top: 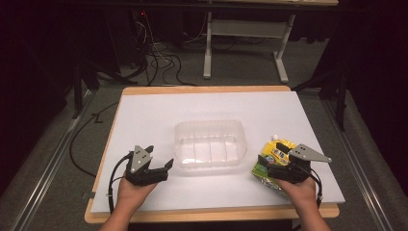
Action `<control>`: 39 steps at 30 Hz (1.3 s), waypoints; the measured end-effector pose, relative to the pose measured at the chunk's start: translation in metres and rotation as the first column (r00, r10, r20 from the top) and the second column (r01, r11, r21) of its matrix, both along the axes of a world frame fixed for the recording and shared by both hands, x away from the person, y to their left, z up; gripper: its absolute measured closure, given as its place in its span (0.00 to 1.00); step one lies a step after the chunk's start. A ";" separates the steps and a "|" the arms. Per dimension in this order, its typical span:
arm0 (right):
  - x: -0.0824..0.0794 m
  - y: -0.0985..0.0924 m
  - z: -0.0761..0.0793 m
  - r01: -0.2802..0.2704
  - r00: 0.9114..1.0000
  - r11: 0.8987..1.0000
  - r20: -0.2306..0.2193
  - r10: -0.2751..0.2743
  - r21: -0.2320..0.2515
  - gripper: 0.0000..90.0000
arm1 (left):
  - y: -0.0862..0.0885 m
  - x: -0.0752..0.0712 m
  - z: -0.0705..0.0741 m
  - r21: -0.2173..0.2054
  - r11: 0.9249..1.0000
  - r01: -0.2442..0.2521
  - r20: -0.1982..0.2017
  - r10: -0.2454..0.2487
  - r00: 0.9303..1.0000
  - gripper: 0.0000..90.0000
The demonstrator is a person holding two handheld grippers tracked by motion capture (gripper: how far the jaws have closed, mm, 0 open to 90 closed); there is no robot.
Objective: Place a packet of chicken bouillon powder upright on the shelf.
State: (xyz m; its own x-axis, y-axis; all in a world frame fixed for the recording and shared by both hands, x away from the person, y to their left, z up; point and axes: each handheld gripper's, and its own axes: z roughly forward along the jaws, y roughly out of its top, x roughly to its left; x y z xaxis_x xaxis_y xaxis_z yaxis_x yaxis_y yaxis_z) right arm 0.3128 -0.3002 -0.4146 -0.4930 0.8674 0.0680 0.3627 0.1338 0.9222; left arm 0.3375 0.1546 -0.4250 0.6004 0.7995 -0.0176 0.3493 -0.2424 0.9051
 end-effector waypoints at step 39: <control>0.014 -0.067 -0.017 0.172 0.983 0.985 -0.064 -0.172 0.004 0.09 | 0.000 0.012 -0.009 0.029 0.999 -0.019 -0.052 0.020 0.998 0.09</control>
